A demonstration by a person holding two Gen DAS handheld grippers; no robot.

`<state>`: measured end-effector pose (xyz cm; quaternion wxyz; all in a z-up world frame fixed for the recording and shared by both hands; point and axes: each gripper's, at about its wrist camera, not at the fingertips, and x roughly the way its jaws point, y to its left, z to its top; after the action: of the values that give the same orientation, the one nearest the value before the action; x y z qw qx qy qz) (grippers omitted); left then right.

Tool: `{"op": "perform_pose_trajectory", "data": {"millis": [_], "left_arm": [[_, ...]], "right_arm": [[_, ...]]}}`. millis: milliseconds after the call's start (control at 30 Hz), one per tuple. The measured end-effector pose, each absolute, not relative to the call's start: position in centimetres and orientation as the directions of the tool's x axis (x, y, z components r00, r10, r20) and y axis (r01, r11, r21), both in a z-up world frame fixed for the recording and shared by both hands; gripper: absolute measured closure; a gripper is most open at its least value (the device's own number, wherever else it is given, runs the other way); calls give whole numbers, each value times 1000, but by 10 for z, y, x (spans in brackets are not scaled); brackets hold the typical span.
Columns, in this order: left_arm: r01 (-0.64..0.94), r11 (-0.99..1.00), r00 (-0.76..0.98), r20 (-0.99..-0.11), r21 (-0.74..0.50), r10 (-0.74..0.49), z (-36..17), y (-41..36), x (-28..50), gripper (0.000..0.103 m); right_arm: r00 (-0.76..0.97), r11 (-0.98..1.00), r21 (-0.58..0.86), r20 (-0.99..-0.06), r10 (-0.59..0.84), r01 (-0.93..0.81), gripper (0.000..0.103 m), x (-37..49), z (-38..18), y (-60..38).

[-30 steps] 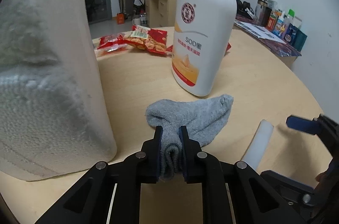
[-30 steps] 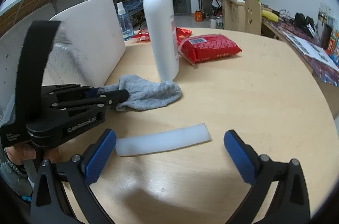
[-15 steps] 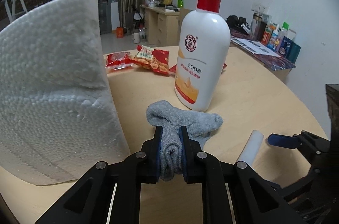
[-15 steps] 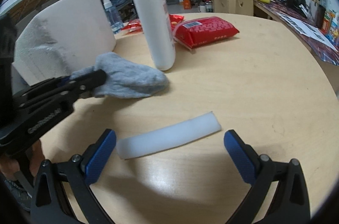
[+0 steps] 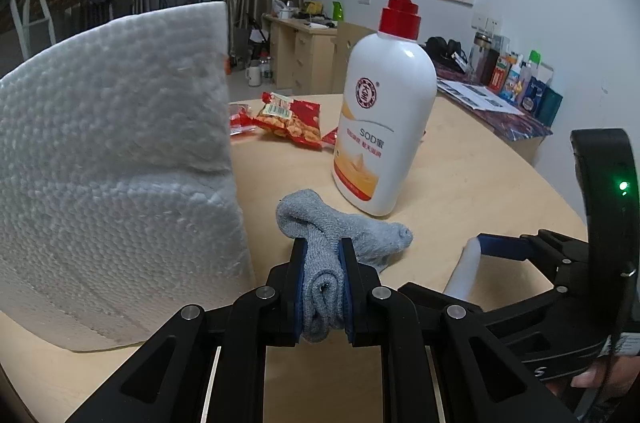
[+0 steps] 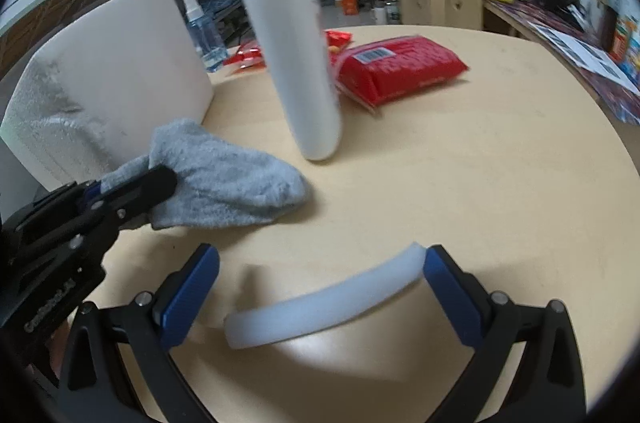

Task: Organize soft objects
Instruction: 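Grasp the grey sock with the left tool while the right tool approaches the white foam strip, then grasp the white foam strip with the right tool while the left tool lifts the sock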

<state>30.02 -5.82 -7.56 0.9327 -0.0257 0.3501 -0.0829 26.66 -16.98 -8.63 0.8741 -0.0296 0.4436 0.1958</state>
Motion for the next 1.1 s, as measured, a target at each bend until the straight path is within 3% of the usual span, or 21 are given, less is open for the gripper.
{"op": "perform_pose_trajectory", "data": {"millis": [167, 267, 333, 400, 700, 767, 833, 900, 1100], "left_arm": [[124, 985, 748, -640, -122, -173, -73, -52, 300, 87], [129, 983, 750, -636, -128, -181, -72, -52, 298, 87], [136, 982, 748, -637, -129, -187, -72, -53, 297, 87], [149, 982, 752, -632, -117, -189, -72, -54, 294, 87], [166, 976, 753, -621, -139, -217, -68, -48, 289, 87], [172, 975, 759, -612, -143, -224, -65, -47, 286, 87], [180, 971, 766, -598, -155, -237, -60, -46, 281, 87], [192, 969, 776, -580, -153, -246, -56, -46, 276, 87], [202, 968, 796, -551, -149, -251, -52, -33, 261, 87]], "right_arm": [[546, 930, 112, -782, 301, -350, 6, 259, -83, -177], [546, 934, 128, -781, 302, -333, 14, 258, -84, -180], [534, 936, 153, -787, 309, -316, 29, 261, -87, -184], [546, 944, 156, -783, 297, -290, 34, 262, -85, -190], [568, 966, 121, -789, 234, -230, 34, 255, -86, -182], [569, 968, 111, -792, 223, -224, 29, 254, -86, -178], [560, 962, 146, -789, 253, -229, 15, 254, -87, -177], [561, 963, 165, -786, 260, -214, 10, 253, -88, -177], [583, 974, 152, -781, 222, -167, 10, 239, -89, -173]]}}
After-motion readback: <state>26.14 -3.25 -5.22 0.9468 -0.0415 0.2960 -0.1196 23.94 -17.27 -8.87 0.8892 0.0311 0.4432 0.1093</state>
